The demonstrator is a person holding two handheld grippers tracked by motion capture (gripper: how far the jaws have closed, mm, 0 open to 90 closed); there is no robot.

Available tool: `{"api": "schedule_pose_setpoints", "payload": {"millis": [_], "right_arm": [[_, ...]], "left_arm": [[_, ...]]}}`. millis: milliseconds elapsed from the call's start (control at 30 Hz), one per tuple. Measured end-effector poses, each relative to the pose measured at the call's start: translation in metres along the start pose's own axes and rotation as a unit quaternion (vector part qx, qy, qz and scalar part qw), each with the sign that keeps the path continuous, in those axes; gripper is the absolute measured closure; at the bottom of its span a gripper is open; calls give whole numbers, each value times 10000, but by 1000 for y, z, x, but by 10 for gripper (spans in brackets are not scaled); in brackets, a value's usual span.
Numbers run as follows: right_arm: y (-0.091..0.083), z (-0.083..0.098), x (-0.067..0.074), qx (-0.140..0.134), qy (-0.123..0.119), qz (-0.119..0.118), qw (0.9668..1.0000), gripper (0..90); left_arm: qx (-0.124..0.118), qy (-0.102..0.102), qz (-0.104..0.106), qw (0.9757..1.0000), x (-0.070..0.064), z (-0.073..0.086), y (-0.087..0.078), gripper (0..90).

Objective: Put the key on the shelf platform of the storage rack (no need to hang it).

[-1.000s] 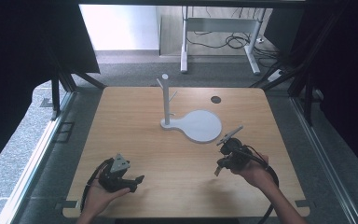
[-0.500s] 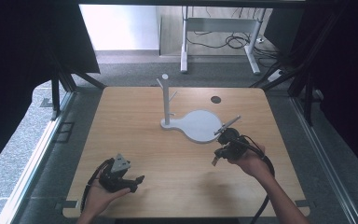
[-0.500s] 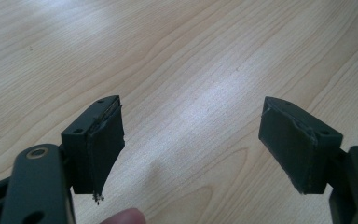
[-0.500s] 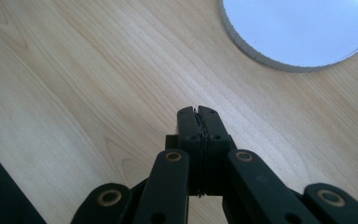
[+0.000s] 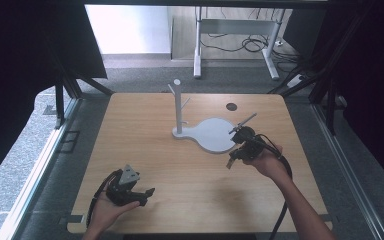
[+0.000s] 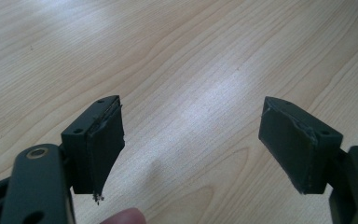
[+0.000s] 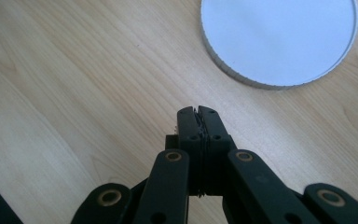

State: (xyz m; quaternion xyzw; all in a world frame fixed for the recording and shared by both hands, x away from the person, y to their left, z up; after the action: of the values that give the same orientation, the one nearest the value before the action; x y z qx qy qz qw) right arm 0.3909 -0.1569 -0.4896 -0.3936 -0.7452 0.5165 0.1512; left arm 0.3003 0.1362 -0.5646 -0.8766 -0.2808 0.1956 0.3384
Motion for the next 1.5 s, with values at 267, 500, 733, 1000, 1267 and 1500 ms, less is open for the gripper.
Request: {"api": "schedule_pose_setpoints", "payload": {"millis": [267, 500, 733, 1000, 1267, 1500], "right_arm": [[4, -11, -7, 22, 53, 11, 10000, 897], [5, -19, -11, 27, 66, 1, 10000, 897], [8, -28, -16, 26, 97, -4, 9999, 897], [12, -38, -21, 14, 126, -2, 9999, 897], [19, -45, -27, 73, 197, -14, 9998, 897], [23, -49, -33, 104, 236, 11, 9997, 897]], "left_arm": [[6, -4, 3, 10000, 0, 0, 1, 224], [26, -2, -2, 10000, 0, 1, 1, 224], [49, -17, 15, 10000, 0, 2, 4, 224], [31, -14, 11, 10000, 0, 1, 3, 224], [29, -10, 15, 10000, 1, 1, 2, 224], [53, -6, 13, 10000, 1, 2, 2, 224]]}}
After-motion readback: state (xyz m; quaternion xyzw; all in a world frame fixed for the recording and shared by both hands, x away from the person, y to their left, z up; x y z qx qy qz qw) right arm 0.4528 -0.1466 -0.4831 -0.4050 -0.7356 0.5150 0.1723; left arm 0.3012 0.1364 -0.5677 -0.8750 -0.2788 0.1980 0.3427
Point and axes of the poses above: each handheld gripper's, and its own axes: y roughly forward along the jaws, z roughly out of its underside, x roughly to its left, the point moved 10 cm from there along y, roughly forward along the jaws, and after that the axes turned 13 degrees about z, right-handed, at the moved point
